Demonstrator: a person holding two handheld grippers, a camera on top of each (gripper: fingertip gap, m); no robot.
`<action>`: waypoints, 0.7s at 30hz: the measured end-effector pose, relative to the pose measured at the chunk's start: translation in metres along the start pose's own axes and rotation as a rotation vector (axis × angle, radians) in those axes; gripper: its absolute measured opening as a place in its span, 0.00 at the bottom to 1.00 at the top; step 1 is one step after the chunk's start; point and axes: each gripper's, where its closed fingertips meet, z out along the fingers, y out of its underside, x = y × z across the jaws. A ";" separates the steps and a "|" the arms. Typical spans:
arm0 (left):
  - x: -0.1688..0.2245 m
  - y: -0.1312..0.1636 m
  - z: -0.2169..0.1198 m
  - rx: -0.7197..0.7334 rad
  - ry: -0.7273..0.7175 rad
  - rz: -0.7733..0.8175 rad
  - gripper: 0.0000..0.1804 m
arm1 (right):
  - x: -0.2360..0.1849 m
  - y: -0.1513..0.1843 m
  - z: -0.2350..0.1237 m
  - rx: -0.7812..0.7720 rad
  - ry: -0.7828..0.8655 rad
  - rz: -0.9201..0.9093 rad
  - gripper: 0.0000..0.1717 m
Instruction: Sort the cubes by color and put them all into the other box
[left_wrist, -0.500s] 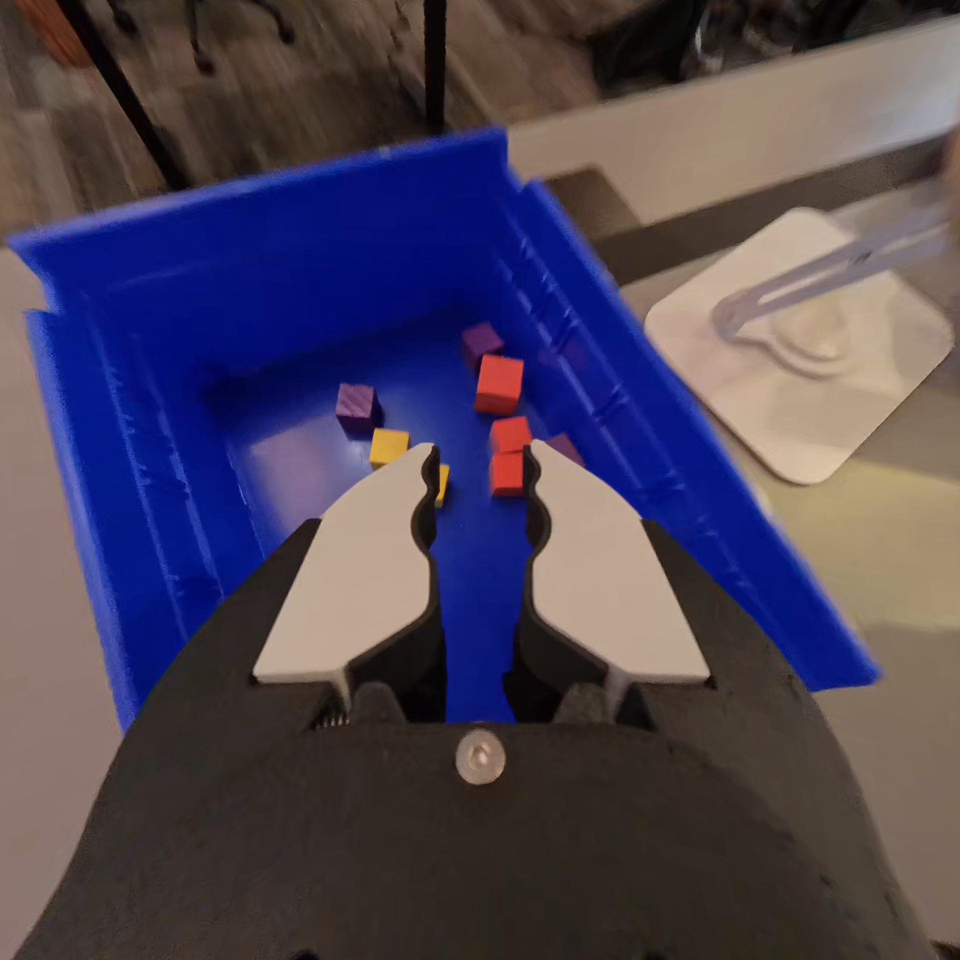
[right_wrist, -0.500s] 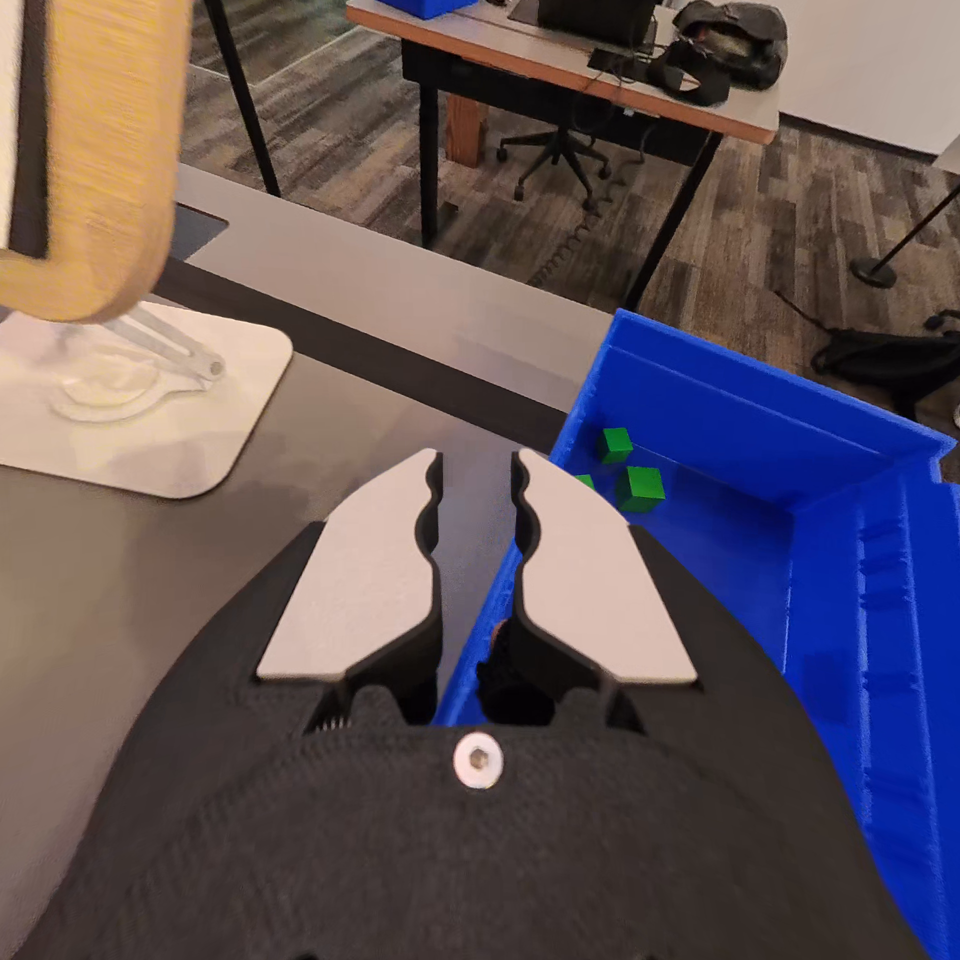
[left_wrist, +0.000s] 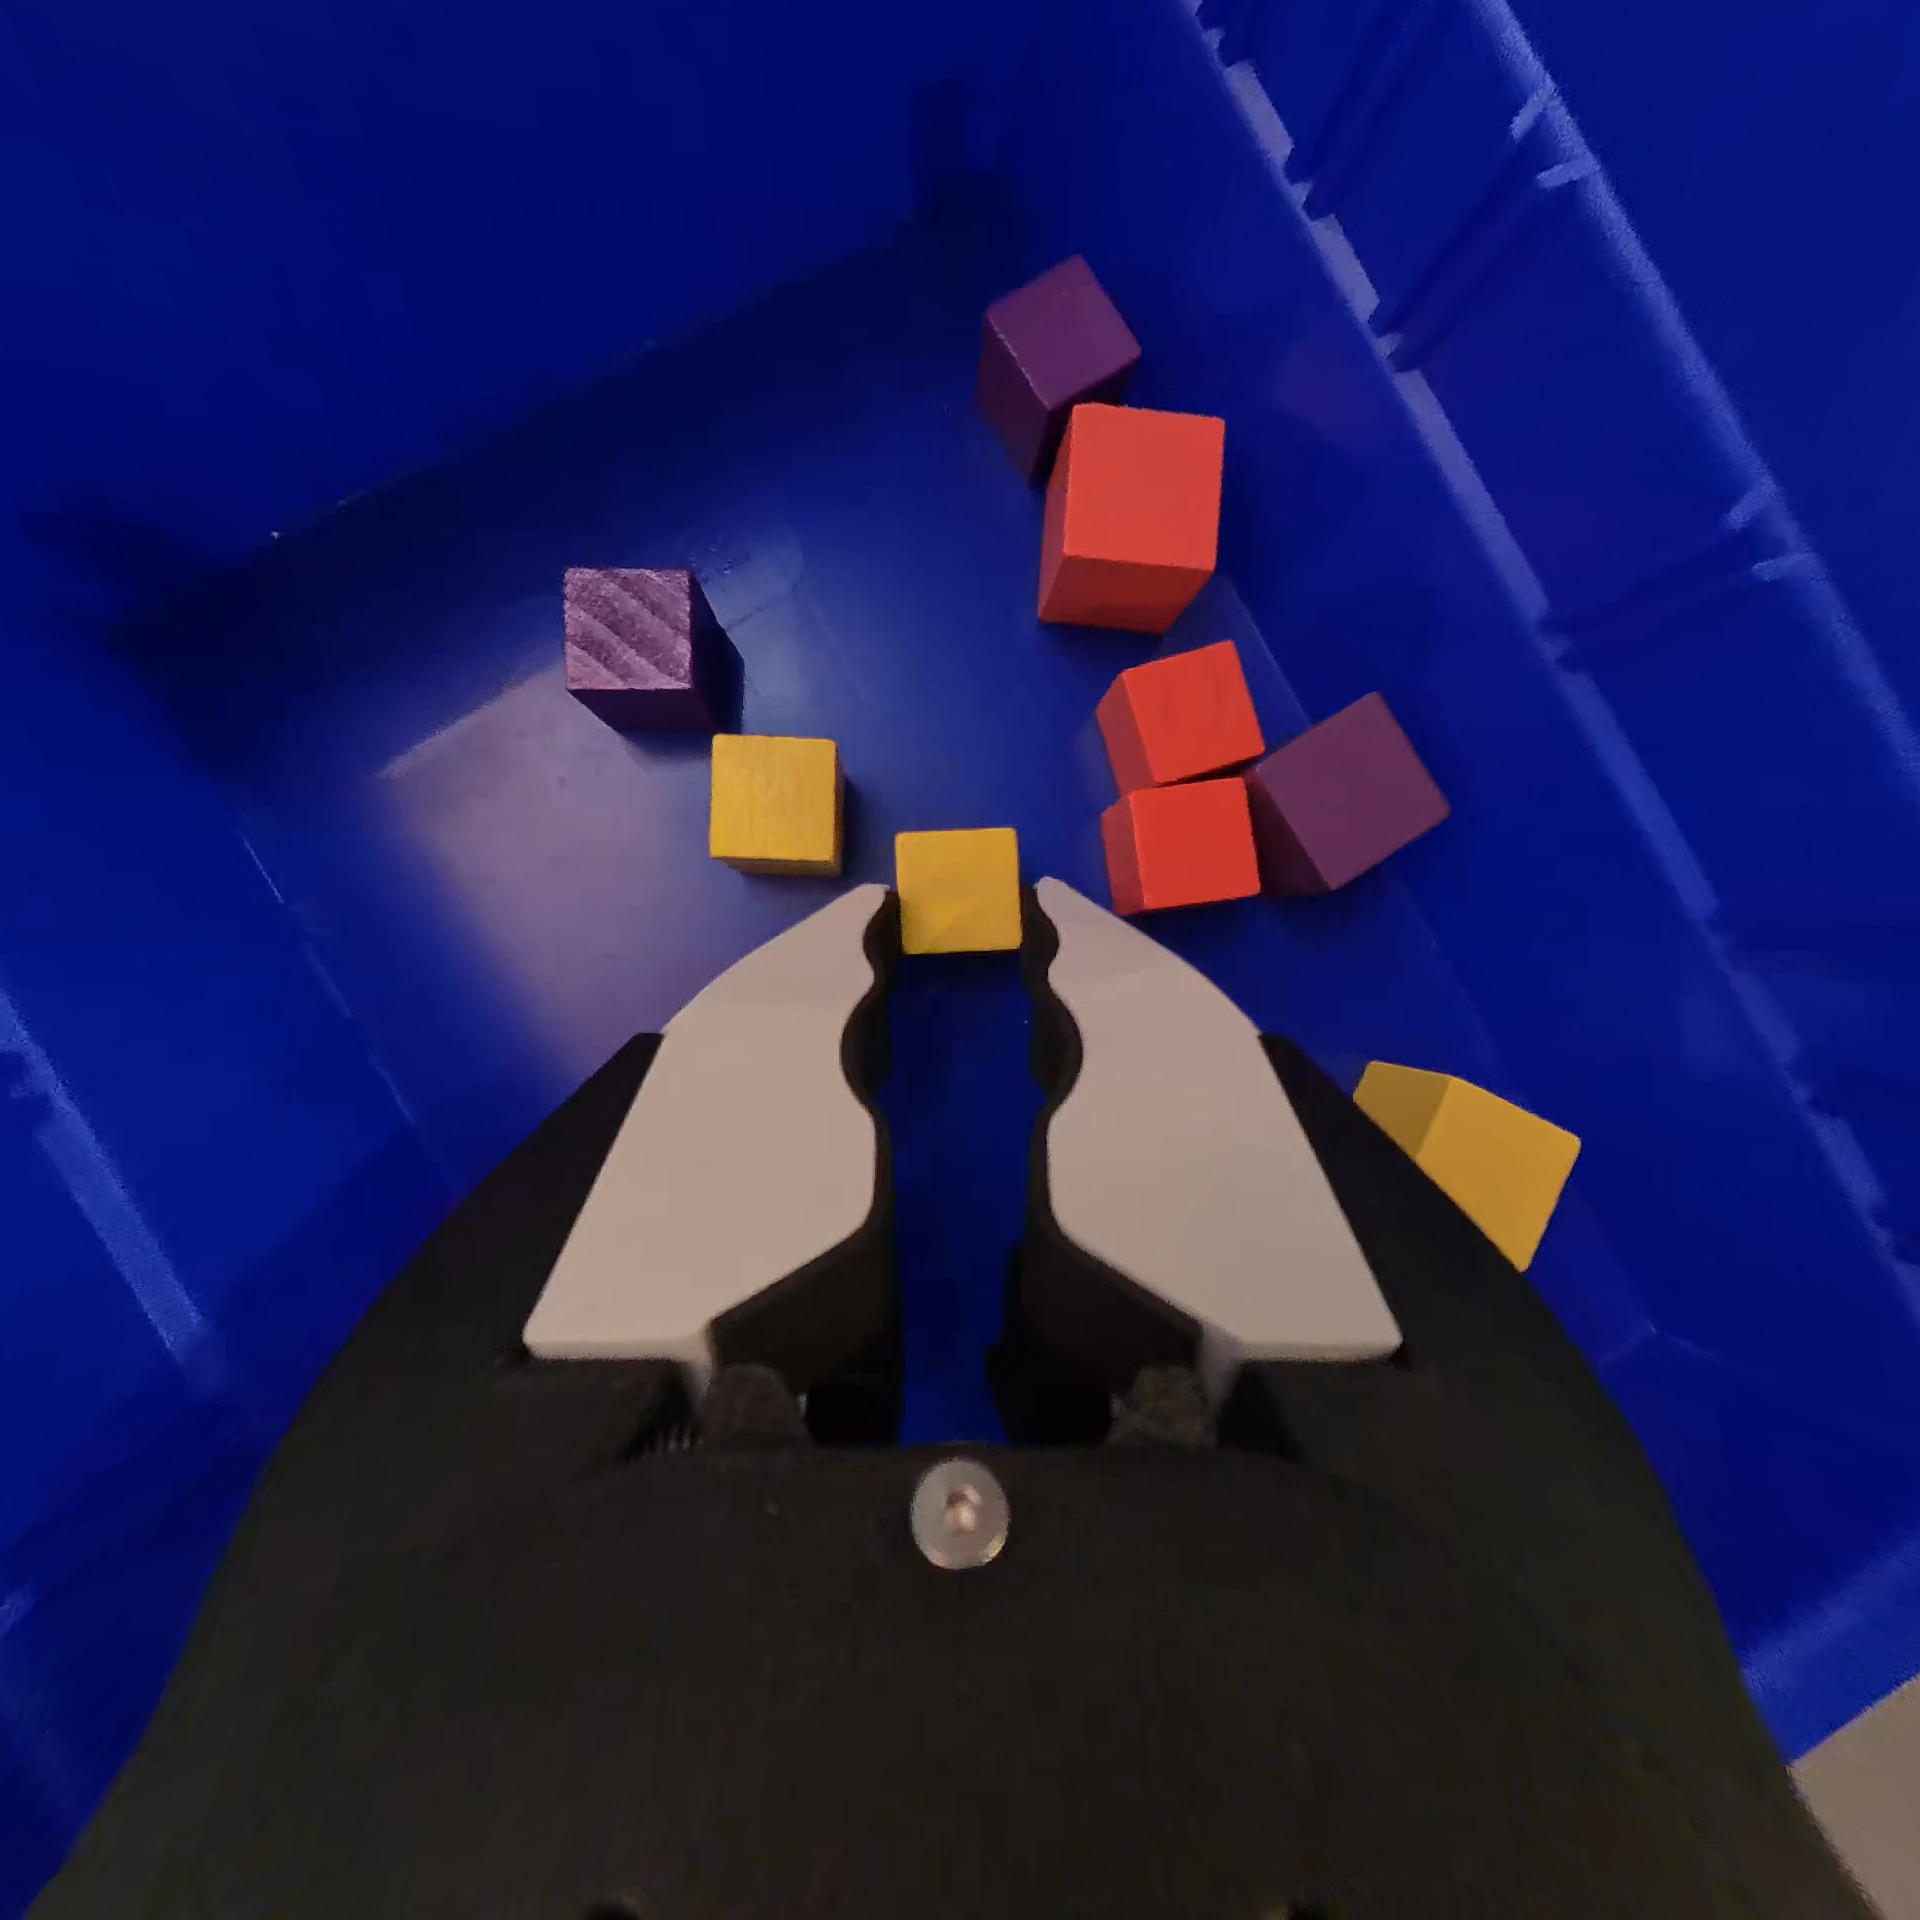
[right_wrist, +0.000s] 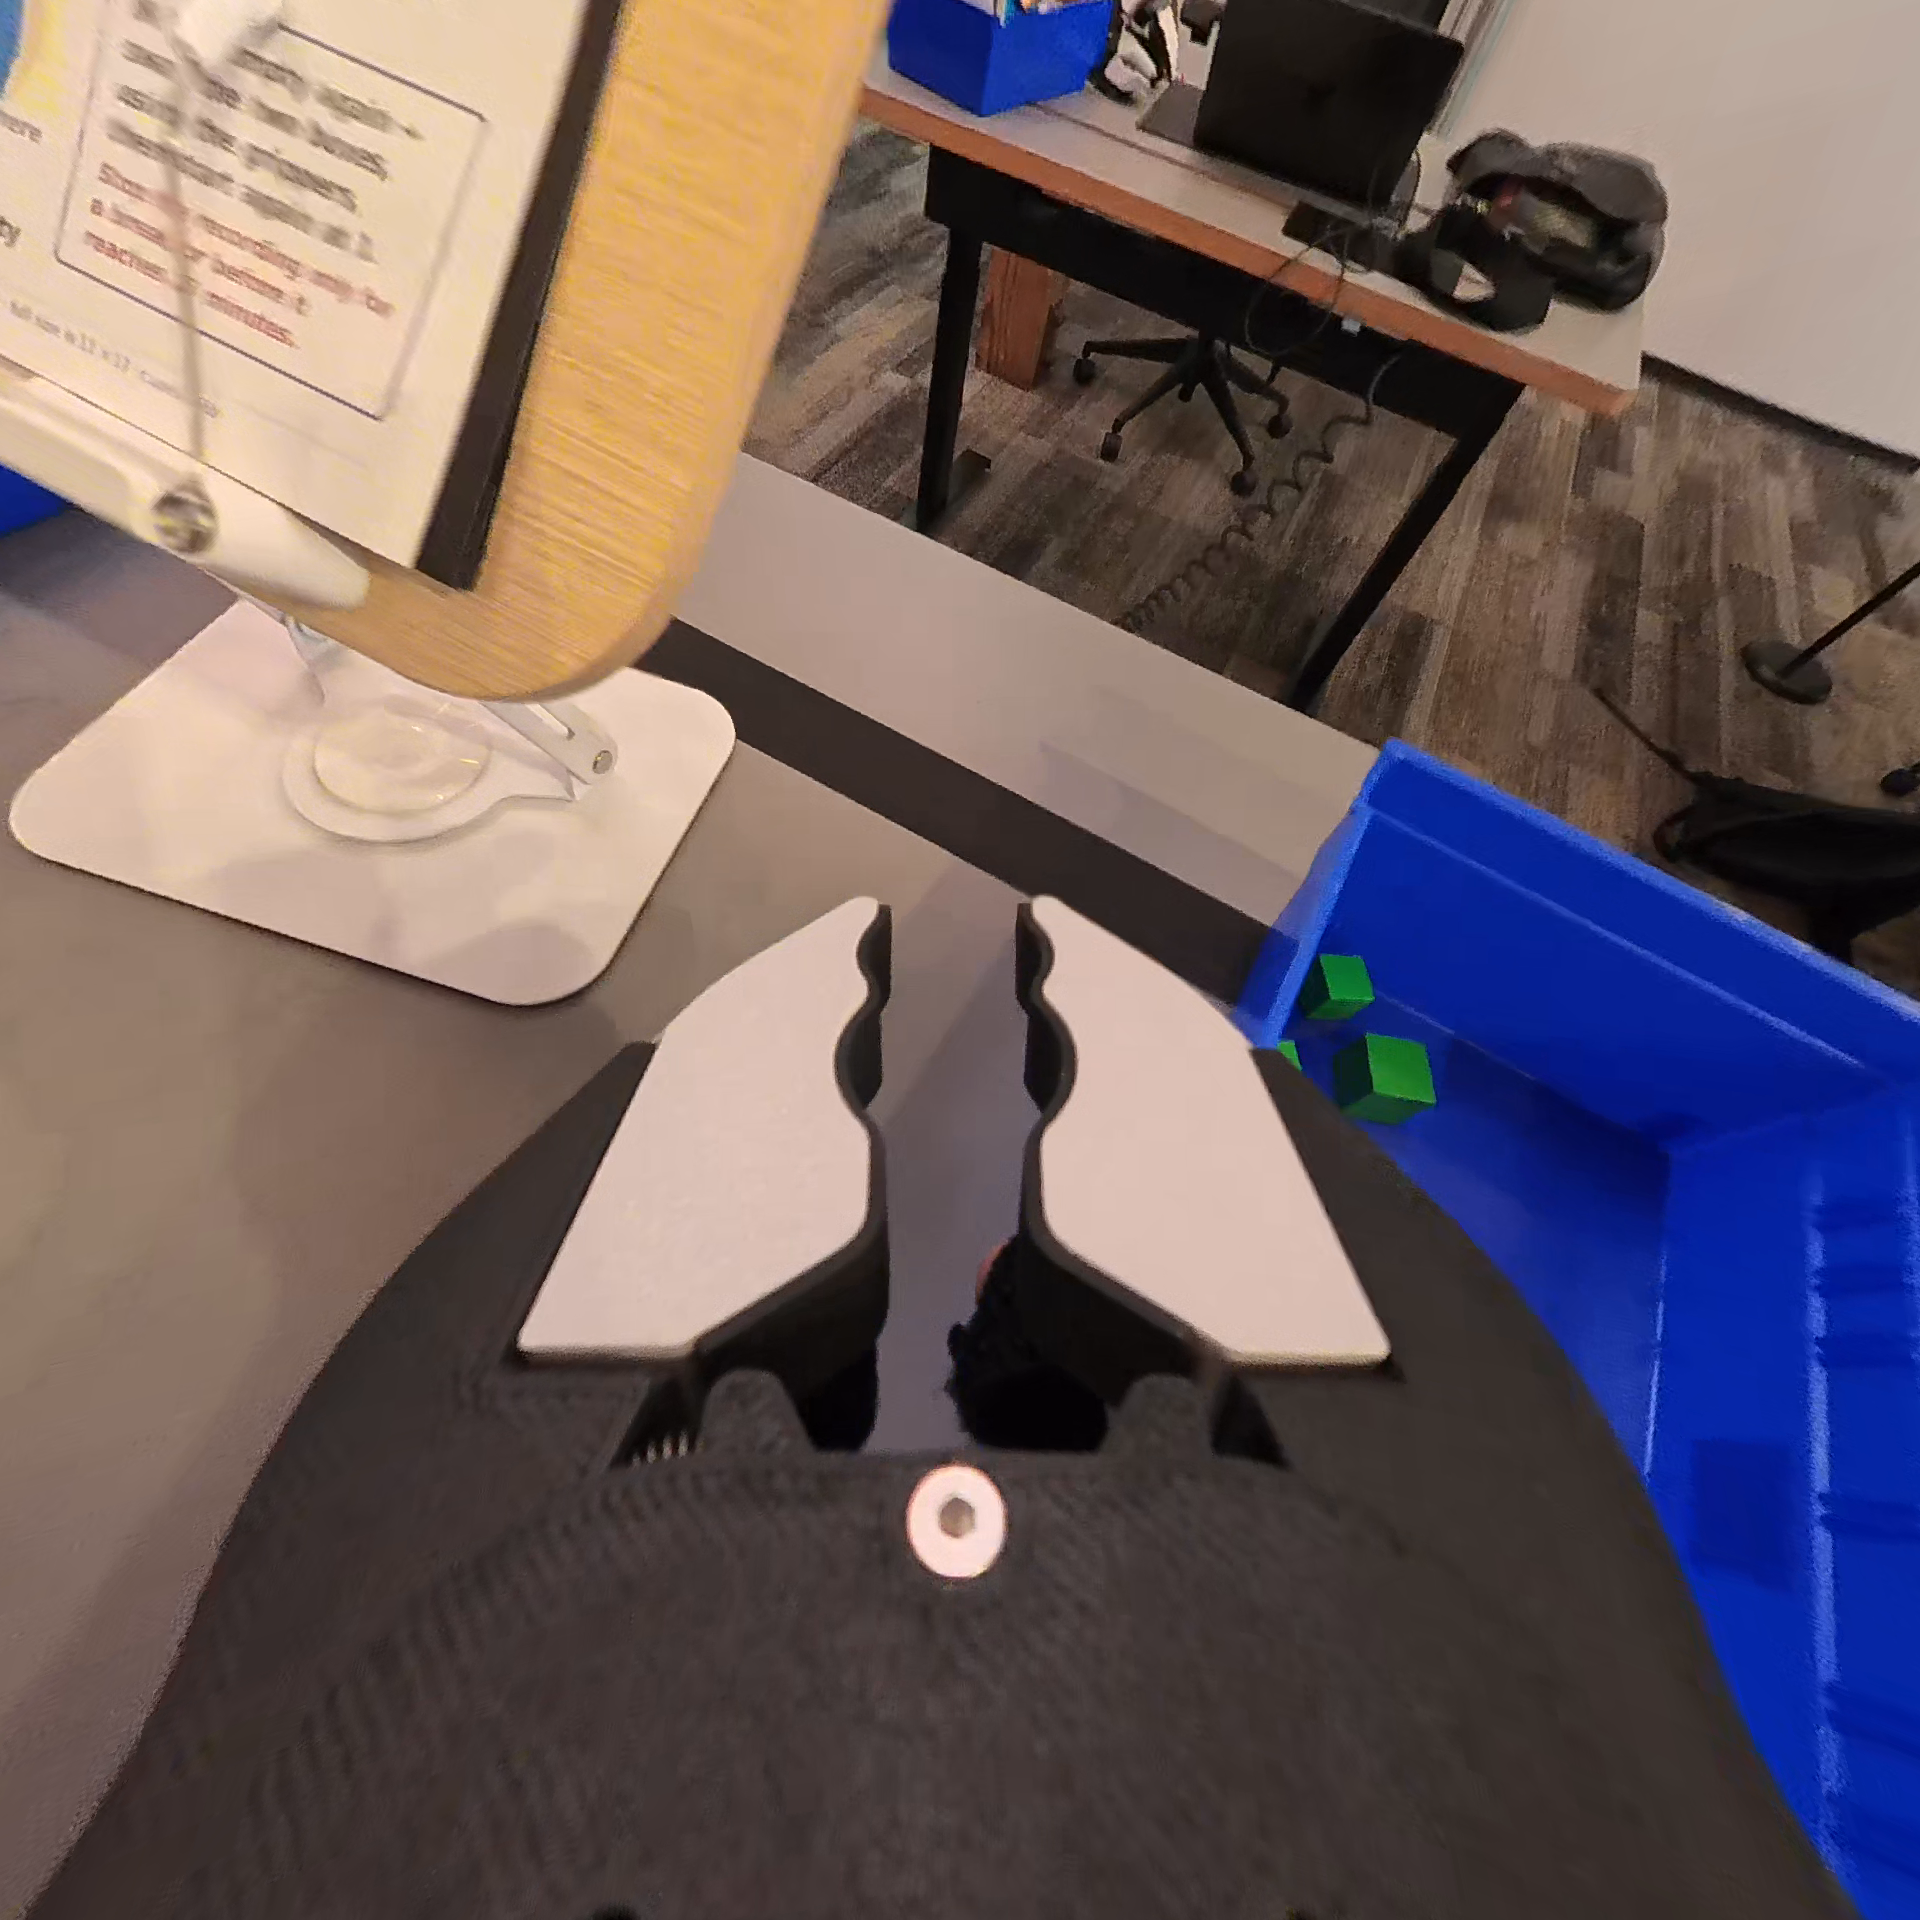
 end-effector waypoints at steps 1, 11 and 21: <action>0.000 -0.001 -0.003 0.008 -0.007 -0.002 0.12 | -0.003 -0.006 -0.002 0.020 -0.006 -0.017 0.13; 0.132 -0.107 -0.149 0.650 0.343 0.011 0.12 | -0.173 -0.123 -0.049 0.423 -0.690 0.094 0.17; 0.316 -0.160 -0.221 0.943 0.820 0.179 0.12 | -0.271 -0.179 -0.058 0.568 -1.021 0.209 0.25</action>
